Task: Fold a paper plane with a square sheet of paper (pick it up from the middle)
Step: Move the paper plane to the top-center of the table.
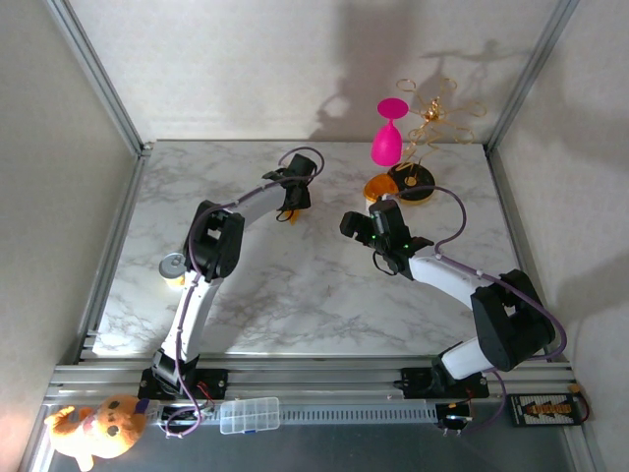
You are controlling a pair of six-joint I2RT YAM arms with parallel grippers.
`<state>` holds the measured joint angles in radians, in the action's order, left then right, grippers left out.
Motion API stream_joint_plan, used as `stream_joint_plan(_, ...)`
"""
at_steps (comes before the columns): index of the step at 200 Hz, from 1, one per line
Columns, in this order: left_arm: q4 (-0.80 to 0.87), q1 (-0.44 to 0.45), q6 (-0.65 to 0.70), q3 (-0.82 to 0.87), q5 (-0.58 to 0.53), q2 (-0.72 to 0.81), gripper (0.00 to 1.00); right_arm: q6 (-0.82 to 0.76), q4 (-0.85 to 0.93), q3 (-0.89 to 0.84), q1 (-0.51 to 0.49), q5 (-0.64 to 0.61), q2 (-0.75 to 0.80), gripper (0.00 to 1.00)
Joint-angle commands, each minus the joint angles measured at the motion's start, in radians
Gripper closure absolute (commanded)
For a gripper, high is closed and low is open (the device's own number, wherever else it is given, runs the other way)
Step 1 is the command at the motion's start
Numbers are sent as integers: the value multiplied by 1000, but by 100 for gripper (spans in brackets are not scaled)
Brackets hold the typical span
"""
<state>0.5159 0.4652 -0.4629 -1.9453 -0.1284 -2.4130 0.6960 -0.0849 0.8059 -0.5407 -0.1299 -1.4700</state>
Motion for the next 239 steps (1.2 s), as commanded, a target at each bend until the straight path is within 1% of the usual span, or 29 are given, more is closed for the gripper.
stream_joint_plan(1, 85, 3, 32, -5, 5, -59, 46, 14, -4, 24, 6, 0, -12, 10)
stream_joint_plan(38, 88, 3, 55, 3, 28, -67, 40, 15, -1, 26, 7, -4, -12, 10)
stream_joint_plan(65, 93, 3, 63, 2, 39, -74, 39, 17, 1, 24, 7, -6, -12, 10)
stream_joint_plan(105, 104, 3, 53, 8, 16, -81, 33, 19, 1, 22, 7, -5, -10, 10)
stream_joint_plan(141, 109, 3, 53, -1, 25, -90, 32, 22, 3, 22, 7, -11, -10, 10)
stream_joint_plan(166, 123, 4, 51, -42, 34, -82, 32, 23, 4, 25, 7, -12, -9, 10)
stream_joint_plan(180, 131, 6, 41, -68, 35, -56, 31, 22, 9, 31, 7, -17, -7, 10)
stream_joint_plan(204, 105, 9, 14, -73, 13, 43, 26, 19, 26, 42, 8, -38, 4, 9)
stream_joint_plan(218, 75, 9, -1, -53, -1, 116, 21, 17, 35, 48, 11, -51, 18, 8)
stream_joint_plan(239, 34, 9, -12, -8, -18, 212, 17, 13, 50, 61, 18, -65, 39, 8)
